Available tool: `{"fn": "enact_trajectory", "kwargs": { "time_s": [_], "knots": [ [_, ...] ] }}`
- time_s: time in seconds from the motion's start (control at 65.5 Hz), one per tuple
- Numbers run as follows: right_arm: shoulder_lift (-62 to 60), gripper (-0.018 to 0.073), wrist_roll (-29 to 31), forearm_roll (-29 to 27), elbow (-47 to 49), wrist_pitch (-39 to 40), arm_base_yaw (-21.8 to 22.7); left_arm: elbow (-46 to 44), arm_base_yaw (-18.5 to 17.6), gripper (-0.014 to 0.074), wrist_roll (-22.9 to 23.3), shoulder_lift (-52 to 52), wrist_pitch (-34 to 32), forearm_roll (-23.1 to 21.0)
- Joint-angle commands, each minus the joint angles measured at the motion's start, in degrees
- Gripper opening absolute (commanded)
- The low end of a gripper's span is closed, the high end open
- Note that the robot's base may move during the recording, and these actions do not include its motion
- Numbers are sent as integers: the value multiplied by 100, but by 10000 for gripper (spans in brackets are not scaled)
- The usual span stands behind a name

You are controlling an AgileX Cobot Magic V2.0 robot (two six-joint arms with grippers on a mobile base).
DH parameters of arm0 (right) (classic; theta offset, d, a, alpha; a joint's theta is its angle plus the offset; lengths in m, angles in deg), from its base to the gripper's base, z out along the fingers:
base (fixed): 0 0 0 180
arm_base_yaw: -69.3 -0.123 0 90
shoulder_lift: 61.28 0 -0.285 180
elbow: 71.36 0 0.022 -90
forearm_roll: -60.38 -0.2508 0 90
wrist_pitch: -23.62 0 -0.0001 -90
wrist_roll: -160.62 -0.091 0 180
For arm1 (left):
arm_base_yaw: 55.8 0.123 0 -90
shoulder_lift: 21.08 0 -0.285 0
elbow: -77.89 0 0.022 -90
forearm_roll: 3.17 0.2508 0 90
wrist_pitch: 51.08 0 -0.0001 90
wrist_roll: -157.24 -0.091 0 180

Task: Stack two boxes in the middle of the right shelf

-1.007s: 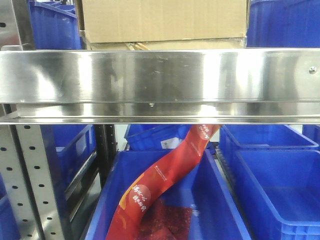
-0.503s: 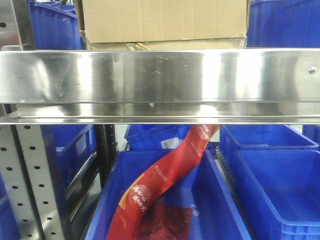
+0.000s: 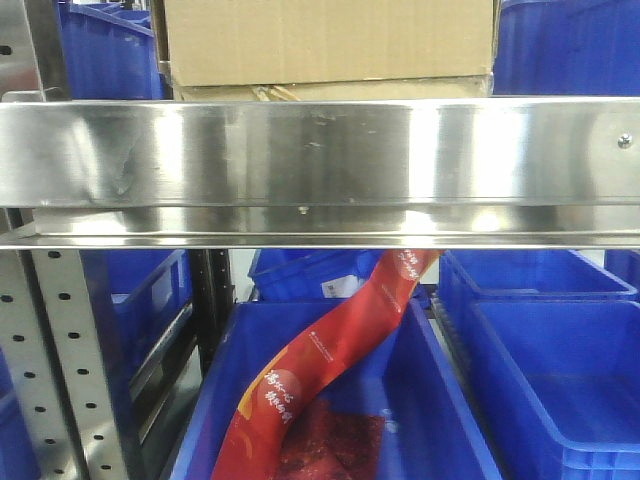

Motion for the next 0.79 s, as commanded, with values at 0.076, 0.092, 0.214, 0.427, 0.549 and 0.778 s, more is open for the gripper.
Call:
{"fn": "enact_trajectory", "kwargs": {
  "time_s": [0.076, 0.092, 0.214, 0.427, 0.549, 0.778],
  "knots": [
    [-631, -162, 116, -312, -895, 156, 277, 16, 14, -111, -23, -21, -113, 12],
    [-722, -162, 116, -312, -965, 156, 277, 16, 14, -111, -23, -21, -113, 12],
    [-1334, -162, 116, -312, -1686, 68, 265, 16, 14, -111, -23, -21, -113, 12],
    [-1575, -162, 116, -312, -1990, -310, 170, 16, 14, -111, -23, -21, -113, 12],
    [-1575, -162, 116, -312, -1990, -338, 42, 16, 14, -111, -23, -23, -100, 12],
    [-1575, -162, 116, -312, -1990, -298, 41, 16, 14, -111, -23, -23, -100, 12]
  ]
}}
